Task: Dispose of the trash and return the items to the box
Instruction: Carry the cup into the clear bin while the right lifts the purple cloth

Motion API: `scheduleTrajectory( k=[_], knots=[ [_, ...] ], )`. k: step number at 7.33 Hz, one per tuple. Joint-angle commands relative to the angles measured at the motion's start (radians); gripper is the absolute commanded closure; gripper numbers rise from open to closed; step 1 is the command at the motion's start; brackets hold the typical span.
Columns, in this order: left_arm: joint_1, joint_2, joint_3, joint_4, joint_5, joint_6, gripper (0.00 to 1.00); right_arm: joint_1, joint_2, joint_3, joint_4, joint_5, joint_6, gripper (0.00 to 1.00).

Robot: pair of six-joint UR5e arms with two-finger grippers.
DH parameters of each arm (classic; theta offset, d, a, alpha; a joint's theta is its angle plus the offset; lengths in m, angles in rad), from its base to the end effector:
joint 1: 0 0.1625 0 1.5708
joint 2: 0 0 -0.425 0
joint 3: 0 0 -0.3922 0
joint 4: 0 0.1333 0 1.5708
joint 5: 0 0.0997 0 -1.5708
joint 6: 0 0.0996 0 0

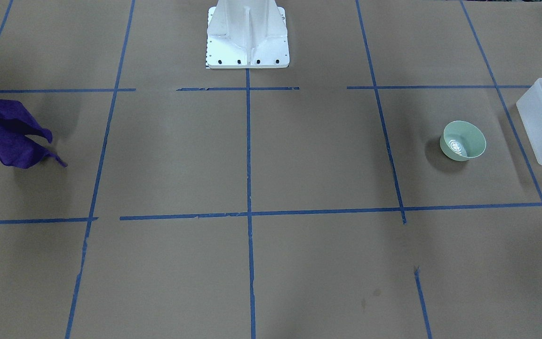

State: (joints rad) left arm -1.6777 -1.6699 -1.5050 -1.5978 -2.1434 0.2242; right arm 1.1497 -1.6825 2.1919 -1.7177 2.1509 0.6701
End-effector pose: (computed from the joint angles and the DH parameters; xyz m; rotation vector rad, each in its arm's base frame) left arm -0.1364 -0.5271 0.6499 0.1523 0.5553 0.1313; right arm -0.0989 -0.4135 0.4361 0.0034 -0.6734 0.1344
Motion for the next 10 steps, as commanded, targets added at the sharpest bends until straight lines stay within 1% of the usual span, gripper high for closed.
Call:
scheduleTrajectory(
  k=[1, 2, 3, 4, 5, 6, 7, 8, 9, 10],
  knots=[
    [-0.002, 0.177, -0.032, -0.057, -0.118, -0.06, 1.0, 0.138, 0.136, 0.052, -0.275, 0.021, -0.18, 1.0],
    [0.004, 0.256, -0.035, -0.164, -0.162, -0.138, 1.0, 0.181, 0.159, 0.063, -0.33, 0.021, -0.245, 1.0],
    [0.012, 0.295, -0.021, -0.244, -0.167, -0.178, 1.0, 0.229, 0.155, 0.06, -0.335, 0.023, -0.323, 1.0],
    [0.016, 0.3, 0.0, -0.251, -0.194, -0.177, 1.0, 0.26, 0.153, 0.062, -0.347, 0.023, -0.354, 1.0],
    [0.05, 0.3, 0.02, -0.267, -0.226, -0.177, 1.0, 0.295, 0.147, 0.062, -0.35, 0.024, -0.41, 1.0],
    [0.09, 0.3, 0.085, -0.36, -0.254, -0.181, 1.0, 0.332, 0.144, 0.059, -0.376, 0.027, -0.469, 1.0],
    [0.126, 0.3, 0.124, -0.419, -0.269, -0.183, 1.0, 0.358, 0.139, 0.057, -0.379, 0.027, -0.51, 1.0],
    [0.144, 0.3, 0.124, -0.422, -0.271, -0.196, 1.0, 0.384, 0.124, 0.057, -0.378, 0.029, -0.552, 1.0],
    [0.16, 0.299, 0.126, -0.427, -0.271, -0.197, 0.82, 0.415, 0.104, 0.055, -0.378, 0.029, -0.604, 1.0],
    [0.171, 0.299, 0.132, -0.473, -0.27, -0.195, 0.28, 0.438, 0.095, 0.057, -0.378, 0.03, -0.627, 1.0]
  ],
)
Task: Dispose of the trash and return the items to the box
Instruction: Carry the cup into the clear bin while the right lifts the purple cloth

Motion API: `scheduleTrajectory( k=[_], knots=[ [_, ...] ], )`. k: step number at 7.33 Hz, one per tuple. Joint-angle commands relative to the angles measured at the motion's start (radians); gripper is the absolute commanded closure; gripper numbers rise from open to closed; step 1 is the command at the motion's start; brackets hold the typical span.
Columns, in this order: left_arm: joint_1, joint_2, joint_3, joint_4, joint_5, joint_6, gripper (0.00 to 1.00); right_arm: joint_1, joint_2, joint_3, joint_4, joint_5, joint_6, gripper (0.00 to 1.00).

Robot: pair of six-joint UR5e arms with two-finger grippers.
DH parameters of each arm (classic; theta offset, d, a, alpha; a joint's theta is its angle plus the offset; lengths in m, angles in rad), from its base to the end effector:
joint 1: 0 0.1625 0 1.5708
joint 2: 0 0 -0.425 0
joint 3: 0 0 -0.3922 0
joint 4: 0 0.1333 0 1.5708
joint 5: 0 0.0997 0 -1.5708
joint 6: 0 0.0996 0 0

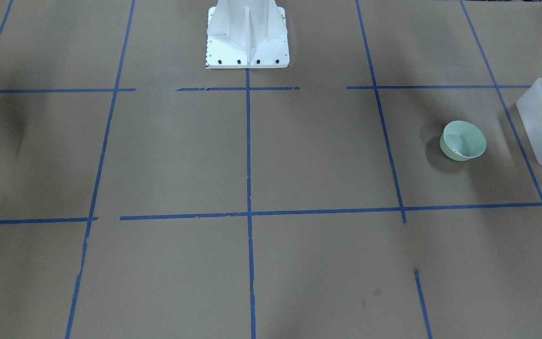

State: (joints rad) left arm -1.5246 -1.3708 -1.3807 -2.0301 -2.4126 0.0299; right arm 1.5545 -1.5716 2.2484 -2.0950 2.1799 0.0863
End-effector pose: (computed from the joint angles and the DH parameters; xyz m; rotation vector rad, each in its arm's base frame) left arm -0.0413 -0.3847 0.7875 0.0582 0.8423 0.1007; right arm 0.0695 -0.4176 0.4074 0.1165 -0.6146 0.0212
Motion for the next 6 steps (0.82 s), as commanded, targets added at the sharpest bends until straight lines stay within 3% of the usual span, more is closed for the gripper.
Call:
scheduleTrajectory(
  k=[1, 4, 6],
  knots=[
    [0.023, -0.001, 0.014, -0.067, 0.004, 0.004, 0.0, 0.044, -0.021, -0.003, 0.0, 0.001, -0.049, 1.0],
    [0.02, -0.008, -0.099, -0.072, 0.007, 0.021, 0.0, 0.175, -0.03, -0.077, 0.0, 0.0, -0.233, 1.0],
    [-0.04, -0.008, -0.231, 0.116, 0.018, 0.157, 0.0, 0.22, -0.022, -0.14, 0.006, -0.003, -0.308, 1.0]
  ],
)
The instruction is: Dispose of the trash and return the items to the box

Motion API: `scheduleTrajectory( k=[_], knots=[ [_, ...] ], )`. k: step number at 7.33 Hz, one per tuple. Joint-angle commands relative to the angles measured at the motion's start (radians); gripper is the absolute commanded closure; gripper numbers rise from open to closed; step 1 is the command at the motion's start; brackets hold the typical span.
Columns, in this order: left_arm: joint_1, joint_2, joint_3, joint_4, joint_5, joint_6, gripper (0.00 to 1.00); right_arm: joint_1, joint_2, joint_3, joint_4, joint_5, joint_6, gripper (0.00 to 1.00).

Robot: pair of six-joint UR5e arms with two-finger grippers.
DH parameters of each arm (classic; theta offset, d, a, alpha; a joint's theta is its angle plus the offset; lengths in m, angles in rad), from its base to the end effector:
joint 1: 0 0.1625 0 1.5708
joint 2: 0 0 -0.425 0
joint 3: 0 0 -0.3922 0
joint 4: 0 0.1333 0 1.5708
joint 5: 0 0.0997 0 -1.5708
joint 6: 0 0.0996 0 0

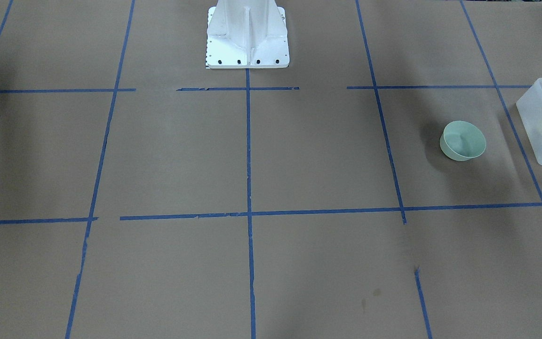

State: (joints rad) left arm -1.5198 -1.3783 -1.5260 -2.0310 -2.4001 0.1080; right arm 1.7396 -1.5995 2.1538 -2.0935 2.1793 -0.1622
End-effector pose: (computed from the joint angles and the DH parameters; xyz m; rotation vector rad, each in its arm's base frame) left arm -0.0388 -0.4145 0.7154 0.2339 0.8213 0.2417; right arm 0.1464 -0.4047 0.4594 0.1304 -0.5951 -0.0032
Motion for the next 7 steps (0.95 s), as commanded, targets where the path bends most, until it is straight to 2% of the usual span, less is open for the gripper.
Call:
scheduleTrajectory(
  k=[1, 2, 3, 5, 6, 7],
  knots=[
    [-0.131, 0.007, -0.196, 0.161, 0.066, 0.081, 0.0, 0.064, 0.013, -0.113, 0.018, -0.012, -0.144, 1.0],
    [-0.138, 0.002, -0.248, 0.172, 0.131, 0.014, 0.0, 0.087, 0.013, -0.183, 0.08, -0.015, -0.202, 1.0],
    [-0.102, -0.005, -0.296, 0.151, 0.128, -0.142, 0.0, 0.095, 0.004, -0.246, 0.164, -0.025, -0.215, 1.0],
    [0.051, -0.004, -0.315, 0.04, 0.128, -0.308, 0.0, 0.101, 0.004, -0.417, 0.361, -0.053, -0.252, 1.0],
    [0.138, 0.004, -0.304, -0.057, 0.128, -0.456, 0.0, 0.103, -0.016, -0.49, 0.433, -0.053, -0.255, 1.0],
    [0.235, 0.007, -0.268, -0.169, 0.13, -0.599, 0.0, 0.104, -0.048, -0.512, 0.529, -0.058, -0.241, 0.72]
  ],
)
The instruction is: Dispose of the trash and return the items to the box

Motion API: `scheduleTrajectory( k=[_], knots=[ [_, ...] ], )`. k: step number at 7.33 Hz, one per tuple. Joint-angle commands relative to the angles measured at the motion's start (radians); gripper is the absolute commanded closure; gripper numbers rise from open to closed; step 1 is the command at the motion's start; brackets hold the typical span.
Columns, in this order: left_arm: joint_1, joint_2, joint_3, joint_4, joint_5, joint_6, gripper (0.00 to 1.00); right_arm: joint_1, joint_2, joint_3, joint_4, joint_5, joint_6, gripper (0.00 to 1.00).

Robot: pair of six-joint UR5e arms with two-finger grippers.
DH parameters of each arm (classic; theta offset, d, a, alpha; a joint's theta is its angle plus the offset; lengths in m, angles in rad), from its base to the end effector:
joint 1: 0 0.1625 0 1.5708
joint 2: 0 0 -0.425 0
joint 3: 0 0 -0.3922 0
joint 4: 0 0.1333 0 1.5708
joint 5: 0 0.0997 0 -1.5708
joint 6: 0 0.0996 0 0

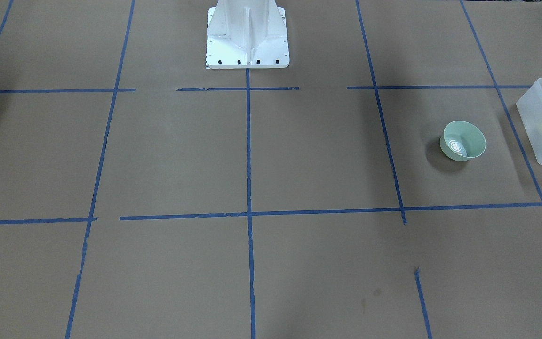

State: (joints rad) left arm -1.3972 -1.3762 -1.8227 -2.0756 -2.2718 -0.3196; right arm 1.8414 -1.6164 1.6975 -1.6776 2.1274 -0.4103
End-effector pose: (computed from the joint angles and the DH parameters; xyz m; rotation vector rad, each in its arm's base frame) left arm 0.0070 -0.4397 0.5683 0.3553 0.7917 0.0602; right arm 0.2031 -0.4304 0.6424 0.1624 -0.5334 -0.1289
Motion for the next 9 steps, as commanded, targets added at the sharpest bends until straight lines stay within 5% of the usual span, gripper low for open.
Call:
scheduleTrajectory(
  k=[1, 3, 5, 7, 8, 9],
  knots=[
    [0.159, 0.008, 0.087, -0.261, 0.002, -0.281, 0.0, 0.002, -0.052, -0.061, 0.127, -0.01, 0.014, 0.01],
    [0.287, 0.035, 0.134, -0.432, 0.023, -0.477, 0.01, 0.012, -0.05, -0.003, 0.051, 0.069, 0.091, 0.0],
    [0.416, 0.054, 0.176, -0.506, 0.153, -0.591, 0.04, 0.009, -0.042, 0.156, -0.139, 0.147, 0.223, 0.0],
    [0.441, 0.048, 0.293, -0.622, 0.189, -0.61, 0.08, -0.042, -0.043, 0.266, -0.204, 0.189, 0.264, 0.0],
    [0.446, 0.045, 0.292, -0.624, 0.186, -0.622, 0.18, -0.066, -0.043, 0.271, -0.195, 0.198, 0.333, 0.0],
    [0.469, 0.033, 0.292, -0.623, 0.187, -0.662, 0.39, -0.095, -0.042, 0.274, -0.186, 0.21, 0.358, 0.0]
  ],
)
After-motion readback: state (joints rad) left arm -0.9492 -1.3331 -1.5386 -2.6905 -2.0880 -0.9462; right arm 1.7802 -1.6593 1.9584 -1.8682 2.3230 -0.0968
